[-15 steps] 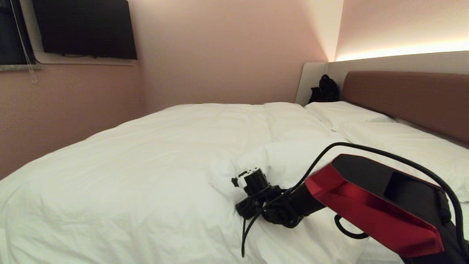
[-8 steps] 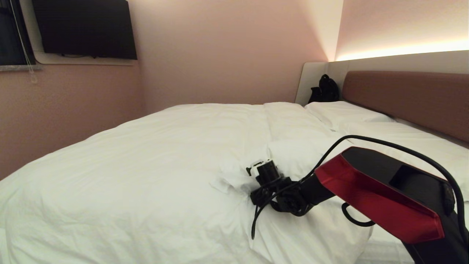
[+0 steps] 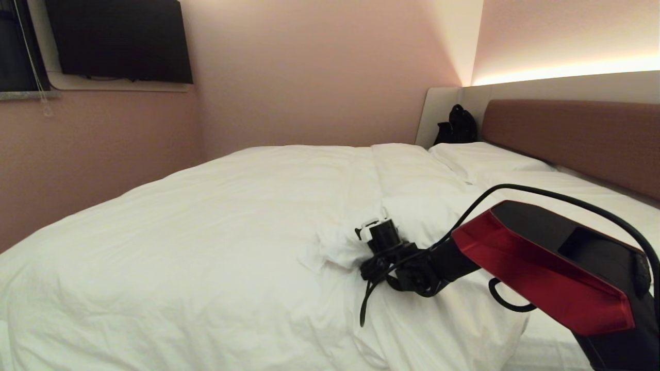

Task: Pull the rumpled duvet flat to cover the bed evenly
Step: Flatten the corners of the folded blanket

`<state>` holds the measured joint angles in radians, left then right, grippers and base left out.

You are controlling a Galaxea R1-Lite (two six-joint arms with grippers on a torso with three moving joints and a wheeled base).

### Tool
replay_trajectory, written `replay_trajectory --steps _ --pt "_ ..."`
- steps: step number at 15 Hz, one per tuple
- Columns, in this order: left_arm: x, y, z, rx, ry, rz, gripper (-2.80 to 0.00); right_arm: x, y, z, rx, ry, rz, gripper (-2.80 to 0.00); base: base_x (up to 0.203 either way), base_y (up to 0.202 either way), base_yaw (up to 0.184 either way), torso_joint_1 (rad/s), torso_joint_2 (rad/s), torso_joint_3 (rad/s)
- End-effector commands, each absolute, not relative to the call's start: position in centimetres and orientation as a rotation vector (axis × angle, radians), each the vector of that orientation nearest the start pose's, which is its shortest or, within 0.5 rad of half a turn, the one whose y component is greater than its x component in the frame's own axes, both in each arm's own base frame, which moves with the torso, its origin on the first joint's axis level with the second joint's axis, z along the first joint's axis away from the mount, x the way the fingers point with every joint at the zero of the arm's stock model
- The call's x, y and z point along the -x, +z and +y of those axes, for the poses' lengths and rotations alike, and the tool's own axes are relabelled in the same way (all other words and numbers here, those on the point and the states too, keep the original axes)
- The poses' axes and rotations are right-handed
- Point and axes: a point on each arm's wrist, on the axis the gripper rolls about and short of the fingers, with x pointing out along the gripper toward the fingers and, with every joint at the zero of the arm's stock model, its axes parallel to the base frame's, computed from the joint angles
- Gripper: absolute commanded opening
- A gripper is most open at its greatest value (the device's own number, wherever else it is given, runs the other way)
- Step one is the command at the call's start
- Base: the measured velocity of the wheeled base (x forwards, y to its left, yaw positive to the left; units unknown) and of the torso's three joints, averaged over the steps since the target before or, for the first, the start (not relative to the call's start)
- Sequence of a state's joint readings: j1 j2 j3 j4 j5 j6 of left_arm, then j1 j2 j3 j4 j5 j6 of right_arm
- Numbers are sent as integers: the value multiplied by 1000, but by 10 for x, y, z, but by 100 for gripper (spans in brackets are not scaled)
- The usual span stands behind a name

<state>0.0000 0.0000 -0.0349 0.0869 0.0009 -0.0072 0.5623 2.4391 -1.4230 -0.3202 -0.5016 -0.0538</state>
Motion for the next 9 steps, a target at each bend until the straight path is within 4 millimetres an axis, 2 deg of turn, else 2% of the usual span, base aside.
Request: replay_trajectory --steps 1,4,9 --pt "26 76 0 6 3 52 -280 -397 17 238 409 75 605 -280 0 0 0 0 0 0" --pt "26 76 0 6 3 53 -280 -397 9 237 410 77 619 -280 0 0 0 0 0 0" --pt "26 76 0 6 2 54 -280 -392 35 236 372 77 583 -280 0 0 0 0 0 0"
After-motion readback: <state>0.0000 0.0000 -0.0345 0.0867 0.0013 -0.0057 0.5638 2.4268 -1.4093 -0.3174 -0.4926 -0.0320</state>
